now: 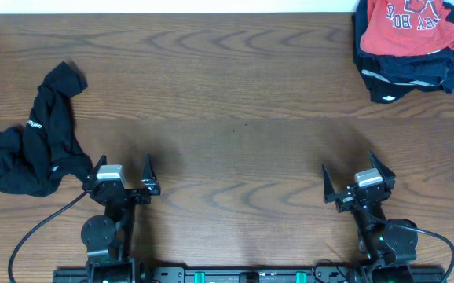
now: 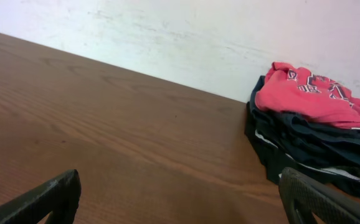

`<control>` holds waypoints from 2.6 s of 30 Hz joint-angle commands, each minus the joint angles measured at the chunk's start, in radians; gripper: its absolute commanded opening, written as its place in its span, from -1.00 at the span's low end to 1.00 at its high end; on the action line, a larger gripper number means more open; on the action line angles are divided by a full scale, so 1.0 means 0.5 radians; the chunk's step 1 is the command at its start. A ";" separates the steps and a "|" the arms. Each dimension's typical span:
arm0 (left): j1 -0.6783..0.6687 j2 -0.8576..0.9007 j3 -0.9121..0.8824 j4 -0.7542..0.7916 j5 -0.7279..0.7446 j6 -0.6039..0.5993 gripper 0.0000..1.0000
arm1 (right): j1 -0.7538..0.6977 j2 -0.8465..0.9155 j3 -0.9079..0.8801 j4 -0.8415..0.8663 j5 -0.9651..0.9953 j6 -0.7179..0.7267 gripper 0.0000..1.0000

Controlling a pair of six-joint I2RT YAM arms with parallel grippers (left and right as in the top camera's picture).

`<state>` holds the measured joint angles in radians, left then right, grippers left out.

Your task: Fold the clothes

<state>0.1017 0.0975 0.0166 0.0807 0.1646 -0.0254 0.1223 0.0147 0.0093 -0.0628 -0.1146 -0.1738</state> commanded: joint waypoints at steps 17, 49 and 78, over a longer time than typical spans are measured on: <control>-0.004 -0.191 -0.025 -0.288 -0.087 0.029 0.96 | 0.019 -0.016 -0.008 -0.003 0.011 0.002 0.98; -0.005 -0.172 -0.025 -0.286 -0.085 0.028 0.96 | 0.019 -0.016 -0.008 -0.003 0.011 0.002 0.99; -0.005 -0.172 -0.025 -0.286 -0.085 0.027 0.96 | 0.019 -0.016 -0.008 -0.003 0.011 0.002 0.98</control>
<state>0.1017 0.0113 0.0181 -0.0219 0.1226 -0.0250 0.1223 0.0147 0.0093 -0.0628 -0.1146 -0.1738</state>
